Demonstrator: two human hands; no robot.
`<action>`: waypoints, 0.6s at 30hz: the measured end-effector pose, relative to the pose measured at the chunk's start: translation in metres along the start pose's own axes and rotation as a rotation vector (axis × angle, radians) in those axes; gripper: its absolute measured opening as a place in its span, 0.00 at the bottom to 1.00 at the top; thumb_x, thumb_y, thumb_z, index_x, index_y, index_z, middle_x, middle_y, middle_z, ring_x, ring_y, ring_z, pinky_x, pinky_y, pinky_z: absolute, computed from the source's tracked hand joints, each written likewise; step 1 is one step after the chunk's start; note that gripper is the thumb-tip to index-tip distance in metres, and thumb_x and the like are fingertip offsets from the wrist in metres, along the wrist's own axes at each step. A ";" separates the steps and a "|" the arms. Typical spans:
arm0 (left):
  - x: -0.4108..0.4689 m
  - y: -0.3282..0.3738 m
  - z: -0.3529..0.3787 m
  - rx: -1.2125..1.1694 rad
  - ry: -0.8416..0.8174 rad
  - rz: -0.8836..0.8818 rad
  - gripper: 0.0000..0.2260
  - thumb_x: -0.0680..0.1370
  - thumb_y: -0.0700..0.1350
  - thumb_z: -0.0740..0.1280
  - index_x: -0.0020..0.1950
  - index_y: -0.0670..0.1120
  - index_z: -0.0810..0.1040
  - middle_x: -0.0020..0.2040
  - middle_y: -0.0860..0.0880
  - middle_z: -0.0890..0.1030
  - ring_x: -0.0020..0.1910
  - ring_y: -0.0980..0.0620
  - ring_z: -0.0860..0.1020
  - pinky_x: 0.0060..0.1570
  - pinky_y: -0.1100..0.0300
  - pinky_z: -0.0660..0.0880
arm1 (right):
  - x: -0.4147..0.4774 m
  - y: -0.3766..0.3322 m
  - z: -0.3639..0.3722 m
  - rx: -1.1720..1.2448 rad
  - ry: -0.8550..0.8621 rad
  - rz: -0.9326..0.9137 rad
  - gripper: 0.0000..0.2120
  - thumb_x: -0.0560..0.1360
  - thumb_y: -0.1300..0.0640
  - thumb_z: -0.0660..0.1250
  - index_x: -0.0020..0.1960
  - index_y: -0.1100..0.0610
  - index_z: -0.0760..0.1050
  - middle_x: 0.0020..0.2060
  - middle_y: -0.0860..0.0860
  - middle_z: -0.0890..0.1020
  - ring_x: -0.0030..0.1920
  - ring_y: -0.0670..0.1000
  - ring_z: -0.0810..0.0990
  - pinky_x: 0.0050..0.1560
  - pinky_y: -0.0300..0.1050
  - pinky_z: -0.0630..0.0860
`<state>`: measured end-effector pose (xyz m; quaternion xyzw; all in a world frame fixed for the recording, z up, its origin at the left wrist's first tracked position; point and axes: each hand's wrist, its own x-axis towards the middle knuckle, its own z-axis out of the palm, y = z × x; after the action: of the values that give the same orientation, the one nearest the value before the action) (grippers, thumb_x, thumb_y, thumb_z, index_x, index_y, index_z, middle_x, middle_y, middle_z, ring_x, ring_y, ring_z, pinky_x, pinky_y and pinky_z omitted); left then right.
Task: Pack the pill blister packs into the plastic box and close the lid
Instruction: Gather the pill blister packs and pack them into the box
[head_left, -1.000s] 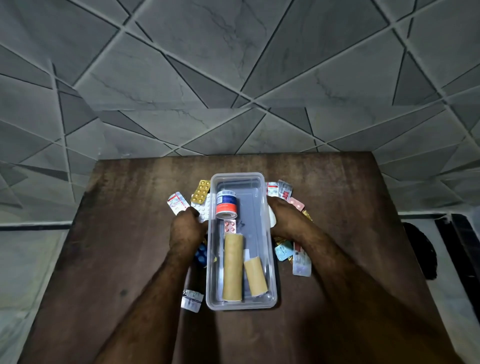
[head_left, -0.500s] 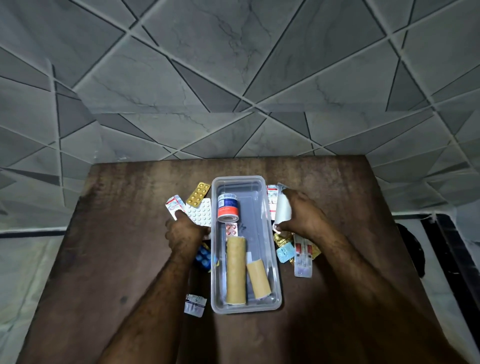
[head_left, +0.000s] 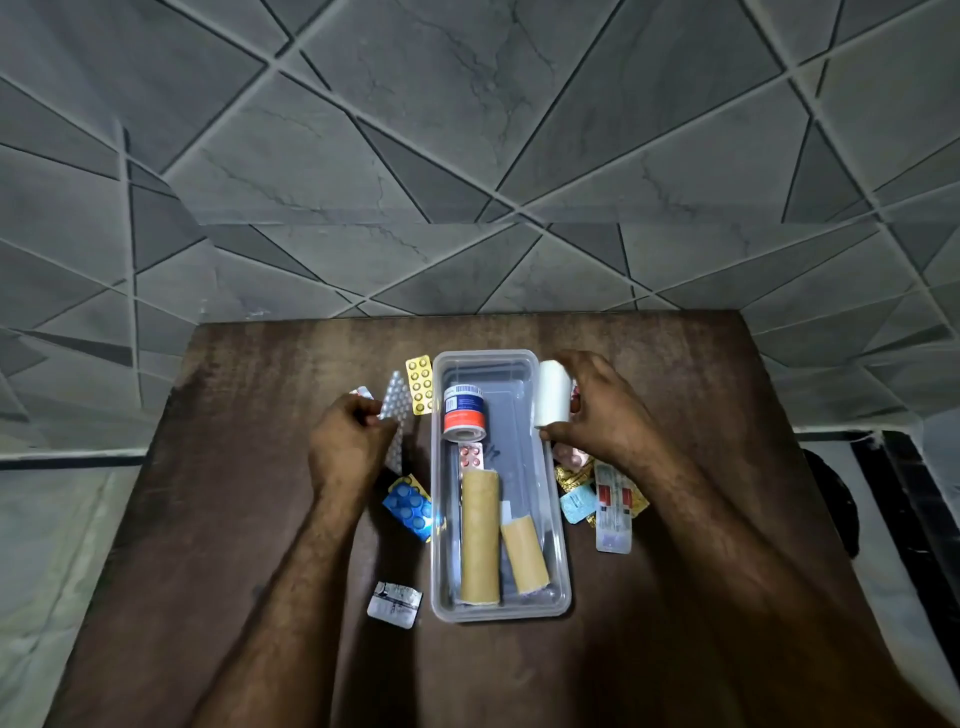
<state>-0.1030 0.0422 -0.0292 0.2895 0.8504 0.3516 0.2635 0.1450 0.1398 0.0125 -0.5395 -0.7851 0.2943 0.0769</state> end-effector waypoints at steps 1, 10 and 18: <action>-0.007 0.010 -0.003 0.009 0.028 0.070 0.07 0.70 0.42 0.73 0.40 0.50 0.76 0.37 0.51 0.80 0.40 0.48 0.80 0.40 0.58 0.73 | 0.003 -0.003 0.002 0.004 -0.003 -0.020 0.44 0.63 0.54 0.80 0.74 0.52 0.62 0.71 0.52 0.67 0.67 0.54 0.71 0.65 0.49 0.72; -0.061 0.048 0.045 0.236 -0.043 0.536 0.07 0.72 0.39 0.69 0.49 0.42 0.79 0.47 0.40 0.80 0.46 0.39 0.78 0.43 0.53 0.71 | 0.035 -0.015 0.030 -0.454 -0.117 -0.146 0.42 0.62 0.41 0.75 0.72 0.49 0.62 0.70 0.50 0.72 0.67 0.58 0.69 0.63 0.57 0.61; -0.050 0.047 0.066 0.414 -0.090 0.610 0.08 0.68 0.36 0.68 0.46 0.40 0.76 0.44 0.37 0.78 0.41 0.34 0.77 0.39 0.49 0.72 | 0.044 -0.011 0.059 -0.642 -0.136 -0.242 0.32 0.67 0.42 0.68 0.66 0.56 0.68 0.66 0.54 0.75 0.74 0.58 0.62 0.70 0.64 0.51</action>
<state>-0.0110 0.0650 -0.0226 0.5918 0.7657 0.2217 0.1196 0.0925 0.1539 -0.0378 -0.4183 -0.8992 0.0564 -0.1150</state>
